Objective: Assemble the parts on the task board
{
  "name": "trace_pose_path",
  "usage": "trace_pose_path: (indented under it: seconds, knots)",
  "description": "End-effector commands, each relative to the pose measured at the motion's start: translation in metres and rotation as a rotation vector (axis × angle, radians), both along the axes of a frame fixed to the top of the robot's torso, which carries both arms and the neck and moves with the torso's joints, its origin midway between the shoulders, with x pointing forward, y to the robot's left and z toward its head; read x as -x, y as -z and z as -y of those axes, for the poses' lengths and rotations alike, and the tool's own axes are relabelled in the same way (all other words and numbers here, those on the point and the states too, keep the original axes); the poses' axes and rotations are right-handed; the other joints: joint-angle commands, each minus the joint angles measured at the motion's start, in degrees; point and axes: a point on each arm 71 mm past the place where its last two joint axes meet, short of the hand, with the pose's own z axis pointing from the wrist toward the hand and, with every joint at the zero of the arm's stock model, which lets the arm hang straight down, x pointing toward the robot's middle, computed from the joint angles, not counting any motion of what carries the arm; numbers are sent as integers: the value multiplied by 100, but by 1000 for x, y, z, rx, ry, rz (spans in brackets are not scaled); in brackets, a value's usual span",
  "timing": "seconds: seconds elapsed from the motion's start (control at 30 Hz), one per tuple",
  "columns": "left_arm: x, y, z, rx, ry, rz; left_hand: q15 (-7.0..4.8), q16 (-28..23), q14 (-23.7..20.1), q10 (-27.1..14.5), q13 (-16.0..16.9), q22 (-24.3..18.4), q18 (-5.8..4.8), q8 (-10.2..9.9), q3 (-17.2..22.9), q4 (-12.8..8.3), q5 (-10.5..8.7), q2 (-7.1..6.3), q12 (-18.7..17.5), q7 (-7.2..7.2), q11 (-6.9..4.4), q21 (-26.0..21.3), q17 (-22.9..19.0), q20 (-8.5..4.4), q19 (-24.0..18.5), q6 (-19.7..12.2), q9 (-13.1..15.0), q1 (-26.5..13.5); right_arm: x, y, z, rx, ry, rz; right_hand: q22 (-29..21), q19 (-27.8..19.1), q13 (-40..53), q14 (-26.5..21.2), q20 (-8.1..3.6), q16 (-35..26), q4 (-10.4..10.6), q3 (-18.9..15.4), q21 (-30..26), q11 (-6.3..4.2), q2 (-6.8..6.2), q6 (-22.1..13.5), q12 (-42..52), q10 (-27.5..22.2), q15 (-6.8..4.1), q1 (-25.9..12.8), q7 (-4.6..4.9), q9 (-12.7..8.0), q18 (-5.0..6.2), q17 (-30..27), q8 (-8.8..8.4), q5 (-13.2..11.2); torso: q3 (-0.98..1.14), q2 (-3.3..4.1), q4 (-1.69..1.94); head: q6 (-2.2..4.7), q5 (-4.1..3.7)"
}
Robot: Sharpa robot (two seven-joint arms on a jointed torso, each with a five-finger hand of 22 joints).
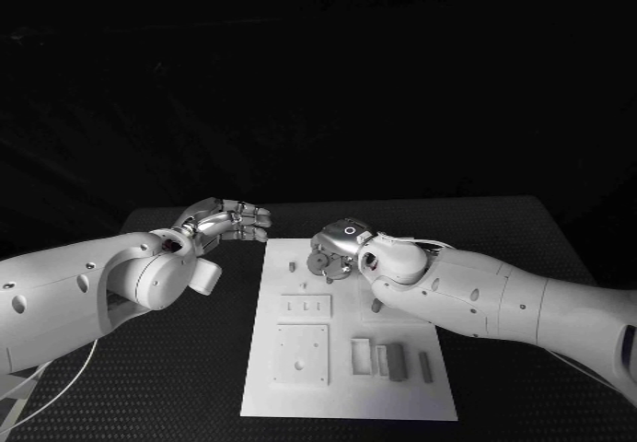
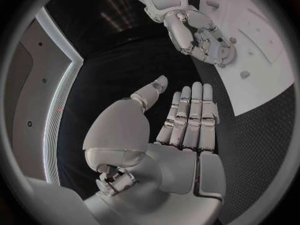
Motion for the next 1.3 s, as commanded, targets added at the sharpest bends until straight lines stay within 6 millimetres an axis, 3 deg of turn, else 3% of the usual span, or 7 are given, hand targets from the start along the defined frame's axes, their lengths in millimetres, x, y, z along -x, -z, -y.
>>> trace_pose_path:
  seconds: [0.03, 0.3, 0.87, 1.1, 1.3]
  knots:
    - [0, -2, 0, 8, 0, 8, 10, -20, 33, 16, -5, 5, -13, -19, -28, -3, 11, -4, -21, 14, 32, -33, 8, -28, 18, -19, -8, -38, -1, 0, -3, 14, -7, 16, 70, 48, -9, 45, -8, 13, 14, 26, 25, 14, -64, 182, -12, 32, -3, 15, 8, 6, 79, -5, 22, -2, -4, 2, 14, -12, 27]
    - [0, -2, 0, 8, 0, 8, 10, -24, 32, 16, -6, 6, -14, -20, -29, -3, 11, -5, -23, 15, 33, -35, 10, -28, 17, -19, -8, -38, -6, 3, -2, 23, 7, 22, 69, 51, -5, 50, -9, 11, 13, 29, 24, 14, -67, 180, -10, 36, -3, 20, 9, 5, 79, -3, 20, -2, -5, 2, -1, -6, 67]
    - [-1, -2, 3, 9, 6, 8, 11, -30, 33, 18, -6, 7, -14, -20, -29, -2, 11, -4, -26, 14, 33, -38, 16, -28, 17, -19, -9, -39, -7, 7, -6, 17, 10, 11, 64, 54, 20, 26, -13, -2, 10, 34, 15, 19, -106, 161, -1, 50, -1, 26, 14, -1, 79, -51, 3, -3, 1, 3, -8, 4, 70]
    - [-2, -2, 5, 9, 9, 8, 11, -32, 34, 19, -7, 8, -14, -21, -30, -2, 11, -4, -28, 14, 33, -39, 18, -28, 18, -19, -10, -39, -10, 9, -5, 3, 23, 3, 49, 63, -160, -34, -9, -39, 35, 42, -11, 126, -217, -206, -159, -41, 94, -3, 128, -106, 79, -155, -217, -4, 1, 0, 1, -2, 70]
    - [-2, -2, 5, 9, 12, 6, 11, -34, 34, 19, -7, 8, -14, -21, -30, -1, 11, -4, -29, 14, 33, -40, 20, -27, 18, -20, -10, -39, -11, 9, -4, 0, 30, 2, 46, 67, -173, -34, -7, -42, 36, 53, -17, 143, -229, -235, -172, -46, 113, -4, 146, -115, 79, -160, -235, -3, -2, 1, -11, 0, 81]
